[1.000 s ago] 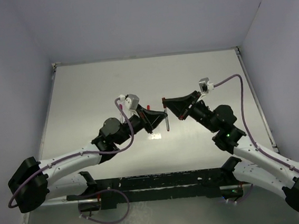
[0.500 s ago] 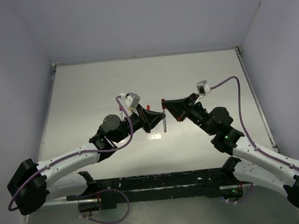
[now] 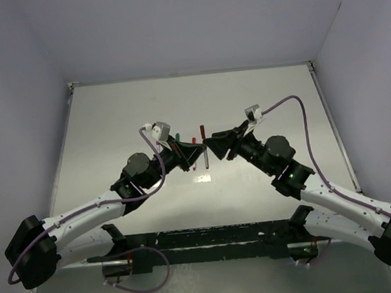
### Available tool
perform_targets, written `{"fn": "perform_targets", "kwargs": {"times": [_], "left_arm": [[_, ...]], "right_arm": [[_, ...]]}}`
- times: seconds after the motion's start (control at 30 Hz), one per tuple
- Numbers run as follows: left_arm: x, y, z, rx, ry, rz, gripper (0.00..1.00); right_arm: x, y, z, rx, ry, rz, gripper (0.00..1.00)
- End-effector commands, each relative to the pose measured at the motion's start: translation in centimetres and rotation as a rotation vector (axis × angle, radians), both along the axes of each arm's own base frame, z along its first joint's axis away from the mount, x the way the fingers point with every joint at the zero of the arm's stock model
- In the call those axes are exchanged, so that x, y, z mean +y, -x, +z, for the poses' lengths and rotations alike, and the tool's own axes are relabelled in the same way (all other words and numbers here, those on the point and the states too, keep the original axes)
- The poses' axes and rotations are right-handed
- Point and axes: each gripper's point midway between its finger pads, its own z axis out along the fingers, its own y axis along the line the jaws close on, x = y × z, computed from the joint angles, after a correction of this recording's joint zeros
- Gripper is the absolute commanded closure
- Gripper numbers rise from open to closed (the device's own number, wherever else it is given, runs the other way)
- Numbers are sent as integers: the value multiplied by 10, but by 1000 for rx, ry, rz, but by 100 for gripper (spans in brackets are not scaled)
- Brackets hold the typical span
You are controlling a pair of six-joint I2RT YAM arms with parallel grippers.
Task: Insert the pens into the pen caps
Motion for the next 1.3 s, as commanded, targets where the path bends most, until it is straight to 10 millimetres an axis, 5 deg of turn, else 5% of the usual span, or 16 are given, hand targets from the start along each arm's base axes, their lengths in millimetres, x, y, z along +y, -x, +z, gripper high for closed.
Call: {"fn": "perform_targets", "kwargs": {"times": [0.0, 0.3, 0.63, 0.9, 1.27], "left_arm": [[11, -5, -13, 43, 4, 53, 100], [14, -13, -65, 170, -119, 111, 100], [-8, -48, -86, 229, -230, 173, 100], [-19, -86, -114, 343, -340, 261, 100], [-16, -128, -175, 482, -634, 378, 100]], "right_arm": [[-12, -6, 45, -100, -40, -71, 46], [-45, 7, 47, -89, -55, -147, 38], [-98, 12, -12, 69, 25, -345, 35], [-133, 23, -32, 136, -6, -460, 35], [-139, 24, -43, 164, 1, -485, 35]]}}
